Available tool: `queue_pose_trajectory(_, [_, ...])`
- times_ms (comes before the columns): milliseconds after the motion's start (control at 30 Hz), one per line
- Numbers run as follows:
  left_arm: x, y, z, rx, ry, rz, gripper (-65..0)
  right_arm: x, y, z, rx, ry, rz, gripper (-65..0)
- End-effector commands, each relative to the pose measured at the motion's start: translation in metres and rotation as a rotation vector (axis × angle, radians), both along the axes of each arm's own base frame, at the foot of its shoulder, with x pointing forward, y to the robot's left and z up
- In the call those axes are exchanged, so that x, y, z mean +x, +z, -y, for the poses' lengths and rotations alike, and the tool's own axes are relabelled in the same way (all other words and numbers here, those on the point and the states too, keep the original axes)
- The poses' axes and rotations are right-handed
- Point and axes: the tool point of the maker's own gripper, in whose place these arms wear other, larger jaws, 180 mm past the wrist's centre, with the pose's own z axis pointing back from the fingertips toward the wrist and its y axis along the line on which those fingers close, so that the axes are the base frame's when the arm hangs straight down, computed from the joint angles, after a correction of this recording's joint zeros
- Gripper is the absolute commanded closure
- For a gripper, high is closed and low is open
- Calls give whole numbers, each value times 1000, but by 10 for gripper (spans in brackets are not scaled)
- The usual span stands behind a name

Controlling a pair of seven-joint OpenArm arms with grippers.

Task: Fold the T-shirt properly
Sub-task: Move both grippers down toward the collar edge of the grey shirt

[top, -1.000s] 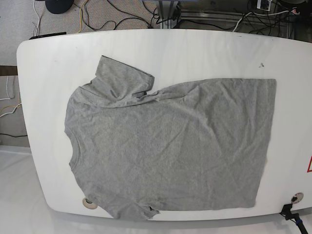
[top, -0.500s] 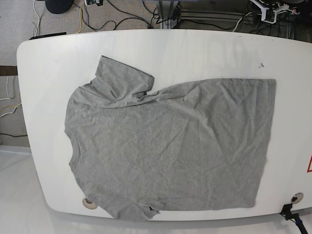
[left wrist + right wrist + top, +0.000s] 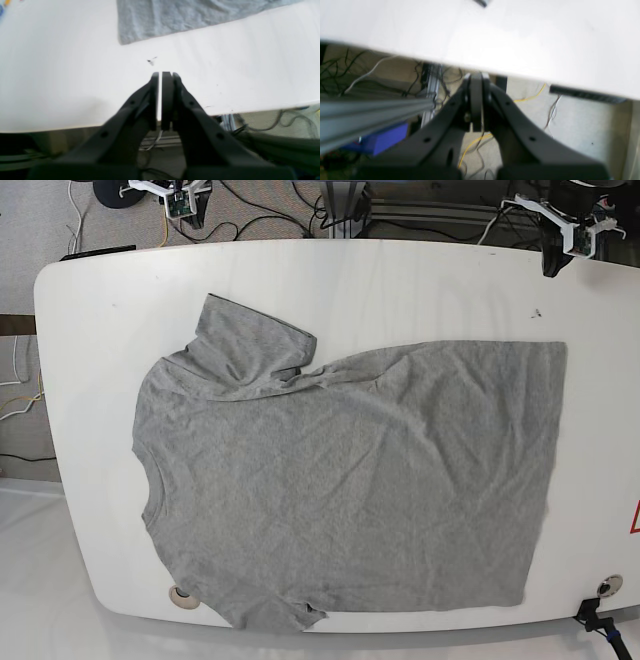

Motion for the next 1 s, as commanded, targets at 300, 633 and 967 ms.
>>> queue_pose_trajectory(300, [38, 30, -10, 26, 8, 91, 0, 51, 54, -4, 23, -11, 211, 0])
queue_pose_trajectory(633, [61, 50, -11, 66, -25, 152, 0, 88, 87, -36, 253, 93, 333, 0])
queue_pose_trajectory(967, [74, 56, -8, 73, -58, 187, 0, 95, 83, -56, 339, 179, 321, 0])
